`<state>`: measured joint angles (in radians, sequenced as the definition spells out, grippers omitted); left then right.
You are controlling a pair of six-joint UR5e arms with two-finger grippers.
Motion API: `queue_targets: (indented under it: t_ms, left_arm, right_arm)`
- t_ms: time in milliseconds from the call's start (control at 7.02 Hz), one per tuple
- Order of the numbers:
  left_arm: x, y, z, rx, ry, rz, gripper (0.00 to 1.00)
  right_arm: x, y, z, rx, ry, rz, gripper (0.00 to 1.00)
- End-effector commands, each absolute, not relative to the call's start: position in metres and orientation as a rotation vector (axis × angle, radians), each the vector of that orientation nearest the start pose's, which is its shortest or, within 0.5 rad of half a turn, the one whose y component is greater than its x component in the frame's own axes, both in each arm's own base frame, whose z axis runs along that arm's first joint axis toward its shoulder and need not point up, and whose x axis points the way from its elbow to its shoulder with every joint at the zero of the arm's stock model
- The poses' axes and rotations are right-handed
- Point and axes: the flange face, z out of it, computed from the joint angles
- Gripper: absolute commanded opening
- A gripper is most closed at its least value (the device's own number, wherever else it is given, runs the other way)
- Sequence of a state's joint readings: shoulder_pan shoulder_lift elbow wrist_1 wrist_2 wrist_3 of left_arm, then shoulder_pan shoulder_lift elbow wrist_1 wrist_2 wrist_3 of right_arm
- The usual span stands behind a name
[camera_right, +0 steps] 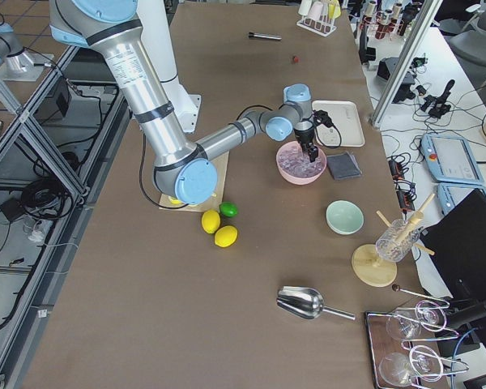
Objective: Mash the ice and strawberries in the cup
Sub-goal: 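Grasp another ice cube from the bowl with the right gripper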
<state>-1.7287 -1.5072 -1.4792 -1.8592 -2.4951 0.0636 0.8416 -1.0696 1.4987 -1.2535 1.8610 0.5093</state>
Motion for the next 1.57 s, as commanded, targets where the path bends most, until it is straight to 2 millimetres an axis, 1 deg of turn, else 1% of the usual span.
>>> queue_targets:
  t_ms: [0,142,285,427,570,855,997,1140,1282,1424]
  left_arm:
    - [-0.127,-0.453,0.693,0.226,0.904,-0.024,0.99]
    - [-0.127,-0.453,0.693,0.227,0.904,-0.027,0.99]
    - [-0.128,-0.454,0.690,0.231,0.903,-0.025,0.99]
    - [-0.129,-0.454,0.690,0.233,0.903,-0.028,0.99]
    - [-0.129,-0.455,0.690,0.233,0.903,-0.028,0.99]
    - [-0.129,-0.455,0.690,0.233,0.903,-0.028,0.99]
    - [-0.130,-0.457,0.689,0.233,0.903,-0.029,0.99]
    - [-0.130,-0.457,0.689,0.236,0.901,-0.028,0.99]
    - [-0.130,-0.457,0.688,0.236,0.902,-0.028,0.99]
    - [-0.130,-0.457,0.688,0.236,0.902,-0.028,0.99]
  right_arm:
    - [-0.385,-0.591,0.375,0.444,-0.656,-0.316,0.56]
    - [-0.383,-0.591,0.380,0.442,-0.650,-0.319,0.47]
    - [-0.381,-0.590,0.385,0.434,-0.651,-0.323,0.46]
    - [-0.383,-0.588,0.388,0.432,-0.644,-0.322,0.46]
    - [-0.384,-0.587,0.386,0.434,-0.648,-0.325,0.42]
    - [-0.384,-0.586,0.384,0.436,-0.650,-0.325,0.15]
    - [-0.381,-0.588,0.379,0.438,-0.659,-0.323,0.08]
    - [-0.372,-0.592,0.371,0.451,-0.666,-0.312,0.07]
    - [-0.356,-0.594,0.356,0.441,-0.694,-0.303,0.07]
    - [-0.349,-0.589,0.338,0.436,-0.701,-0.303,0.05]
